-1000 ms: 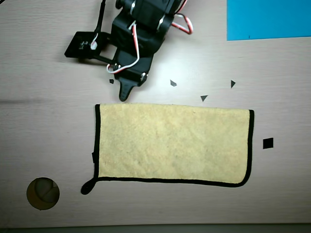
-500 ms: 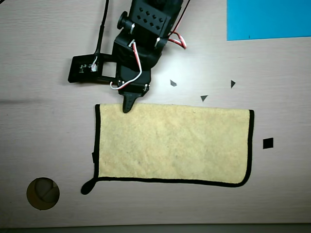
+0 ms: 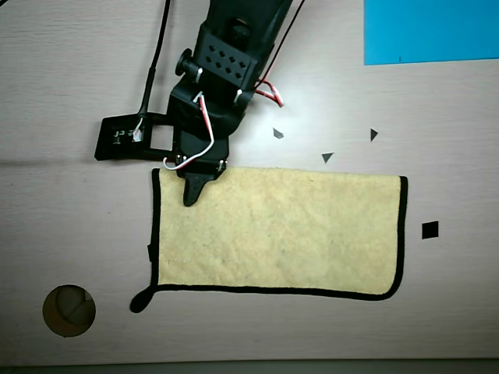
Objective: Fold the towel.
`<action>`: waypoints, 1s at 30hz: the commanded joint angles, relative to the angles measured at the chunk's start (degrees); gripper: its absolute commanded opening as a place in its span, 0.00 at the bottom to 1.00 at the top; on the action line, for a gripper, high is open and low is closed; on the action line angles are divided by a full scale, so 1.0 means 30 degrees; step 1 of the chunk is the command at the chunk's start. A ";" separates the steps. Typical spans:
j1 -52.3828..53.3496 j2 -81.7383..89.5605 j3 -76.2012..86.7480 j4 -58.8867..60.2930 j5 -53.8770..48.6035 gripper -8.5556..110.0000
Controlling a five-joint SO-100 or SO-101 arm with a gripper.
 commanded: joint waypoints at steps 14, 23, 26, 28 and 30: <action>-0.1084 0.0234 -0.3369 0.1670 0.0059 0.07; -0.1348 0.1201 -0.4629 0.3428 0.0352 0.07; -0.1582 0.1846 -0.4600 0.3428 -0.1201 0.07; -0.1699 0.2285 -0.4541 0.3428 -0.1963 0.07; -0.1904 0.2783 -0.4365 0.3428 -0.2813 0.07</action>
